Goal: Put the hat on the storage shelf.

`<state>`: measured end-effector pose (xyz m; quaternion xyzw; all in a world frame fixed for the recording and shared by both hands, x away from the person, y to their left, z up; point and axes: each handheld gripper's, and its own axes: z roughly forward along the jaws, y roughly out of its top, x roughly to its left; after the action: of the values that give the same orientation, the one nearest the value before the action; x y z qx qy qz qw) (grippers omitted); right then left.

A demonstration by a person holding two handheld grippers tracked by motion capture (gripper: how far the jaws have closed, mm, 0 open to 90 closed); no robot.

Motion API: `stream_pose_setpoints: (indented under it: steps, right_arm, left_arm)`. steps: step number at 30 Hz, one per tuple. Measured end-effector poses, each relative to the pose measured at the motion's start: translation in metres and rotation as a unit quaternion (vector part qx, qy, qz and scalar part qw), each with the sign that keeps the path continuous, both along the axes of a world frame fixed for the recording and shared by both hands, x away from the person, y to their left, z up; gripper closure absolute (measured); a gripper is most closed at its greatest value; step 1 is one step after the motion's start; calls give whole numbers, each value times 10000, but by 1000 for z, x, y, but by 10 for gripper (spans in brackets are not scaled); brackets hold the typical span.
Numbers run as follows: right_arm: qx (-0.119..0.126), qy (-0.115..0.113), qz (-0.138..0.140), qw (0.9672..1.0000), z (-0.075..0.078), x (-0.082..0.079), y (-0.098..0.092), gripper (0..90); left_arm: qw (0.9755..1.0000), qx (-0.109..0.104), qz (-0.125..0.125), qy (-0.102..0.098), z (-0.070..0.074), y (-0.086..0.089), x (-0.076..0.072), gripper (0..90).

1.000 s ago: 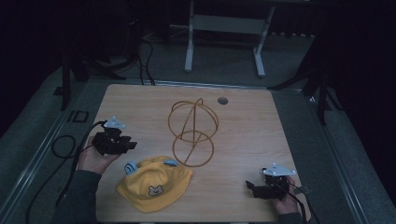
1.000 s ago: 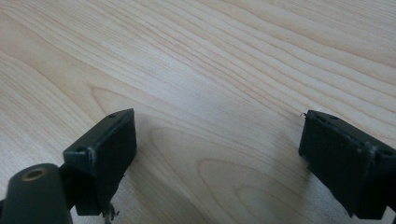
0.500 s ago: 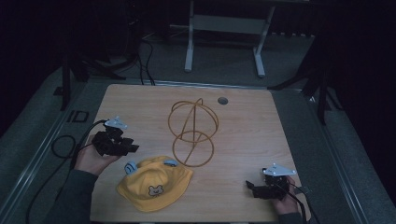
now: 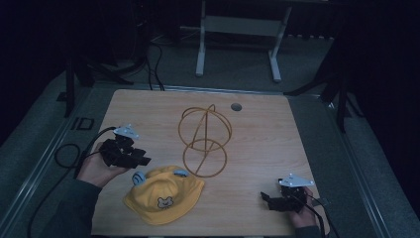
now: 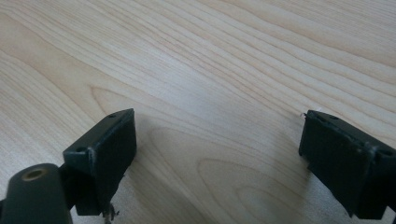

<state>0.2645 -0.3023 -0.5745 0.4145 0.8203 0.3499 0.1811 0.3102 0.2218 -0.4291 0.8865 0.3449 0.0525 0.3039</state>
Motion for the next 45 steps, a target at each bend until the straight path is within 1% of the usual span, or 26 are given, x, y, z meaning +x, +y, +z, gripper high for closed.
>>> stream_pose_setpoints:
  steps: [1,2,9,13,14,17,19,20,22,28,31,33,36,42,45]
  right_arm:
    - [0,0,1,10000,0,0,0,110]
    - [0,0,1,10000,0,0,0,110]
    - [-2,-1,1,10000,0,0,0,110]
    - [-5,-7,6,10000,0,0,0,110]
    - [-1,-1,0,10000,0,0,0,110]
    - [0,-2,1,10000,0,0,0,110]
    - [0,-2,1,10000,0,0,0,110]
    - [0,-1,1,10000,0,0,0,110]
    - [1,0,0,10000,0,0,0,110]
    - [5,8,-7,10000,0,0,0,111]
    - [-10,19,-6,10000,0,0,0,110]
    - [7,9,-8,10000,0,0,0,110]
    - [7,10,-8,10000,0,0,0,110]
    - [7,10,-9,10000,0,0,0,110]
    - [12,5,-10,10000,0,0,0,110]
  left_arm:
    - [10000,0,0,0,0,0,0,604]
    - [9999,77,-66,59,-1,-3,0,604]
    - [9996,69,-225,131,0,-7,-2,603]
    - [9995,69,-257,150,0,-8,-3,600]
    - [9991,0,-371,184,2,-9,-4,599]
    - [9987,-50,-464,193,4,-10,-6,588]
    - [9987,-50,-464,193,4,-10,-6,585]
    - [9981,-79,-573,218,5,-13,-7,580]
    - [9976,-71,-653,224,6,-15,-9,575]
    - [9969,-29,-758,202,9,-19,-11,567]
    - [9962,-25,-849,213,10,-23,-13,567]
    - [9955,19,-915,228,11,-25,-13,567]
    - [9947,46,-990,261,11,-29,-14,565]
    - [9936,103,-1095,261,11,-34,-15,563]
    - [9925,136,-1174,310,9,-37,-15,562]
